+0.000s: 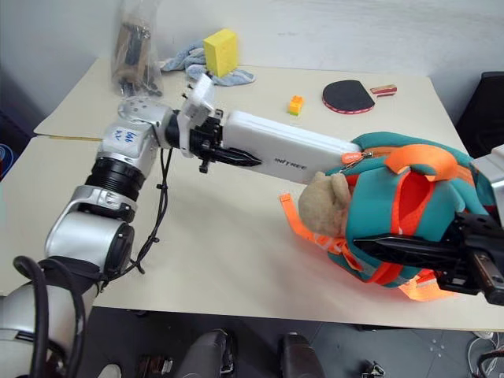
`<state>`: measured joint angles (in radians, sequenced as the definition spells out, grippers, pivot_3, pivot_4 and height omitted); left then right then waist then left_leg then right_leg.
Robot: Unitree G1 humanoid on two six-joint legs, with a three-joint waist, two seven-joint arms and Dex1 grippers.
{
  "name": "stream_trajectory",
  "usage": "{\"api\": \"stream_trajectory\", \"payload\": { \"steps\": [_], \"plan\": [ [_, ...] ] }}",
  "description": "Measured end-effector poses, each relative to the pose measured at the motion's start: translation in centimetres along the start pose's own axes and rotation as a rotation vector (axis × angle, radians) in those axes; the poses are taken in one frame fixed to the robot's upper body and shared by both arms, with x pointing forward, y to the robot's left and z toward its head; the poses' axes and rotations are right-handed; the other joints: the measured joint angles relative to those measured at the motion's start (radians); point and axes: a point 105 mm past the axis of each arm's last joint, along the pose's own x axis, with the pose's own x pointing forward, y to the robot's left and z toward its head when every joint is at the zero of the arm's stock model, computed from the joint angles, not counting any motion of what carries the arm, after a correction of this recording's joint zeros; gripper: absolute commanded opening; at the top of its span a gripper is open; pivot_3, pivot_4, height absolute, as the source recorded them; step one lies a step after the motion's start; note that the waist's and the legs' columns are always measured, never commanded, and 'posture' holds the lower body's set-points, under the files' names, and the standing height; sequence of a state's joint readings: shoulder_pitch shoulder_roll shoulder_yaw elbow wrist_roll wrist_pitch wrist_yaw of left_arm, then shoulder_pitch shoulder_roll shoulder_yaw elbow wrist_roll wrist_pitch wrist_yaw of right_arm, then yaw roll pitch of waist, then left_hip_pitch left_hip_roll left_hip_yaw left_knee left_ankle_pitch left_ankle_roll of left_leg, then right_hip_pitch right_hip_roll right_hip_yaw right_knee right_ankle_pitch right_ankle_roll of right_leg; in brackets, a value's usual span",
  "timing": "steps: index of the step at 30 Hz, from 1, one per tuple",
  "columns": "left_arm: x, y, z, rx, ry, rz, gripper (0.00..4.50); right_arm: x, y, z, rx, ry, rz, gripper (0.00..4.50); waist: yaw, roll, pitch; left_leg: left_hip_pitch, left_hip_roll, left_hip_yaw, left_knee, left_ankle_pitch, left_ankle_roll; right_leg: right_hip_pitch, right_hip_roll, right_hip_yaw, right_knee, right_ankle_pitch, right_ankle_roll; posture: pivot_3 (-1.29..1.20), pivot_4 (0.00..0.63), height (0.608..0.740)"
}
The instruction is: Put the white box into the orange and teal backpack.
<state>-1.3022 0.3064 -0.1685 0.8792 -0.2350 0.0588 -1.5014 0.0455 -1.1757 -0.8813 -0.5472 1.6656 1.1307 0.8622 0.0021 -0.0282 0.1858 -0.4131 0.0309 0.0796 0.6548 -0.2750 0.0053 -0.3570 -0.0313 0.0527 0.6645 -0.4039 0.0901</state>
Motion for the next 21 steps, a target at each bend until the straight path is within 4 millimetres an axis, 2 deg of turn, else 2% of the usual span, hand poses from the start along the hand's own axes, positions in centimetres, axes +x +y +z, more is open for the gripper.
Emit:
{"api": "stream_trajectory", "payload": {
  "steps": [4,10,12,14,16,20,21],
  "plan": [
    [5.7,-1.2,0.2,0.024,-0.043,-0.147,1.3,0.6,-0.9,-0.6,-0.021,0.018,-0.021,0.02,-0.001,0.0,0.0,-0.008,0.0,-0.001,0.007,-0.001,0.001,-0.006,0.0,0.0,0.002,0.001,0.002,0.0,0.15,0.74],
    [10.4,-1.4,0.9,0.014,-0.071,-0.161,1.3,0.6,-1.6,-1.5,-0.025,0.005,-0.054,0.02,-0.006,0.0,0.0,-0.008,0.0,-0.001,0.009,-0.001,0.001,-0.008,0.002,0.001,0.008,0.001,0.002,0.0,0.15,0.74],
    [11.2,-1.5,0.8,0.016,-0.06,-0.157,2.02,0.7,-1.6,-1.6,-0.029,-0.003,-0.057,0.0,-0.006,0.0,0.0,-0.008,0.0,-0.001,0.008,-0.001,0.001,-0.008,0.003,0.001,0.009,0.001,0.002,0.0,0.15,0.74],
    [11.3,-1.4,0.8,0.018,-0.049,-0.141,2.52,0.8,-1.7,-2.0,-0.03,-0.007,-0.071,0.0,-0.005,0.0,0.0,-0.008,0.0,-0.002,0.009,0.0,0.001,-0.008,0.003,0.001,0.009,0.001,0.002,0.0,0.15,0.74],
    [10.6,-1.0,0.6,0.015,-0.032,-0.112,3.13,0.9,-1.7,-2.5,-0.024,-0.004,-0.08,0.0,-0.007,0.0,0.0,-0.008,0.0,-0.002,0.008,0.0,0.001,-0.008,0.003,0.001,0.009,0.001,0.002,0.0,0.15,0.74],
    [7.0,-0.1,0.4,-0.003,-0.009,-0.041,4.37,0.8,-1.9,-3.3,-0.002,-0.012,-0.107,0.0,-0.01,0.0,0.0,-0.008,0.001,-0.002,0.008,0.0,0.0,-0.009,0.004,0.002,0.011,0.001,0.002,0.0,0.15,0.74],
    [5.7,0.0,0.3,-0.004,-0.008,-0.022,4.44,0.9,-1.9,-3.4,-0.005,-0.021,-0.114,0.0,-0.01,0.0,0.0,-0.007,0.001,-0.002,0.008,0.0,0.0,-0.009,0.004,0.002,0.011,0.001,0.002,0.0,0.15,0.74]
  ]
}}
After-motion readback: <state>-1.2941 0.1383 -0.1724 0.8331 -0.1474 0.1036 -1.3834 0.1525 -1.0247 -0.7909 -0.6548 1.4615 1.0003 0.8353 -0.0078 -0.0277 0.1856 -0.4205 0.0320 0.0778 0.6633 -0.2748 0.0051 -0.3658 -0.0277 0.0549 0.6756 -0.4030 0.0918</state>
